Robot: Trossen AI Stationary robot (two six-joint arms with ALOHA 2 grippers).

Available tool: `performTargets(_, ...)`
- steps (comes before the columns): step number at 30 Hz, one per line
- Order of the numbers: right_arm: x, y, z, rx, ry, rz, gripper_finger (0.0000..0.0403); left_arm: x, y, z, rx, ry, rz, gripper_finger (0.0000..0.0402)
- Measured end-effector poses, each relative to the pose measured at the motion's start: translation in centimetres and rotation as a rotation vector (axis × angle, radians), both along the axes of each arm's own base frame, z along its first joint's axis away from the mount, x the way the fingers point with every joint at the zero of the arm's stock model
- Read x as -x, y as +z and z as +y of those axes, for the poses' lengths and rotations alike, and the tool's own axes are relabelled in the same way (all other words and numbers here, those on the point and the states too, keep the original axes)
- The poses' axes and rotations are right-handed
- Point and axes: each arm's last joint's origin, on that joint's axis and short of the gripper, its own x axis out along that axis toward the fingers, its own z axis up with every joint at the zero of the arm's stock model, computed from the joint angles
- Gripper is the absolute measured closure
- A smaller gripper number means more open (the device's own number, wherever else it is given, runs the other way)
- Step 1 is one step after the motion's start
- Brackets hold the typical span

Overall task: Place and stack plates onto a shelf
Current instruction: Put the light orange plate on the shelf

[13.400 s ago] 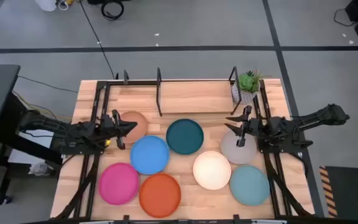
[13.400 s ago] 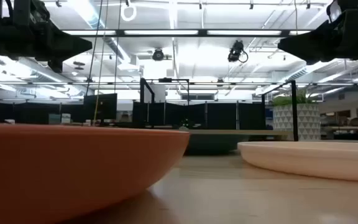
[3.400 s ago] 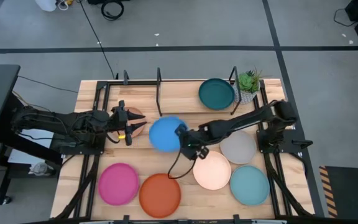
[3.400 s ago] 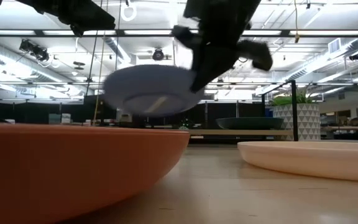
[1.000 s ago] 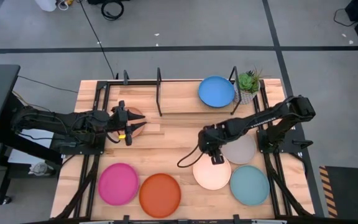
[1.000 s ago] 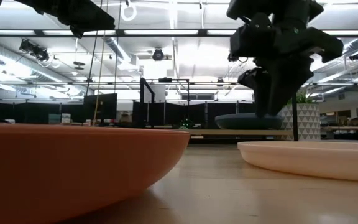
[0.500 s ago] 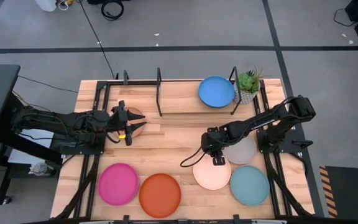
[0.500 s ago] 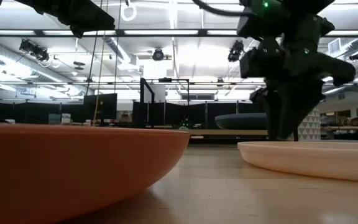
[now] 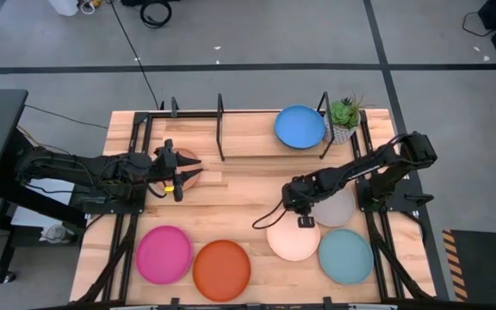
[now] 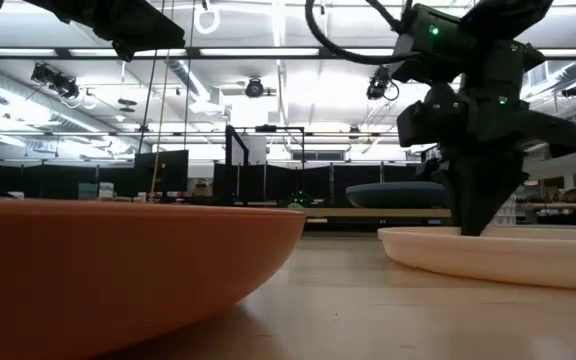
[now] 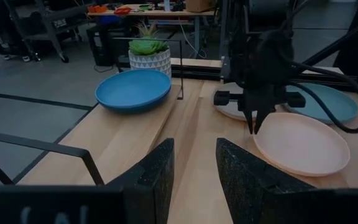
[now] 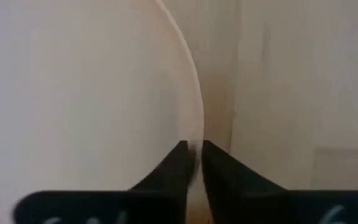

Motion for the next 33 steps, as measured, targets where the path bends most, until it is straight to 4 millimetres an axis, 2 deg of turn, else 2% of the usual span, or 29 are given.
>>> performTargets(2,-0.2,0.1,-0.5,-0.013,-0.023,-0.017,0.0388,0.0,0.0,-0.1,-0.002,-0.02,0.002,0.0274)
performTargets(7,-0.9,0.6,-2.5,-0.046,-0.083,-0.039,0.0382,-0.7,-0.1,-1.9,-0.095,-0.408,0.011,0.0274)
performTargets(10,-1.4,1.8,-4.1,-0.086,-0.085,-0.068,0.0388,-1.6,-0.5,-3.0,-0.197,-0.476,0.022,0.0274)
performTargets(17,-1.7,6.5,-7.0,-0.149,-0.083,-0.157,0.0387,-4.2,-3.4,-4.9,-0.429,-0.477,0.19,0.0274)
performTargets(21,-1.6,8.9,-8.3,-0.136,-0.113,-0.184,0.0386,-5.9,-4.6,-5.6,-0.552,-0.389,0.225,0.0274)
performTargets(27,-1.9,11.0,-9.1,-0.122,-0.114,-0.199,0.0386,-8.7,-6.9,-6.3,-0.786,-0.333,0.266,0.0274)
performTargets(33,-1.9,11.5,-9.6,-0.14,-0.115,-0.209,0.0386,-10.8,-8.8,-6.8,-1.036,-0.283,0.296,0.0264)
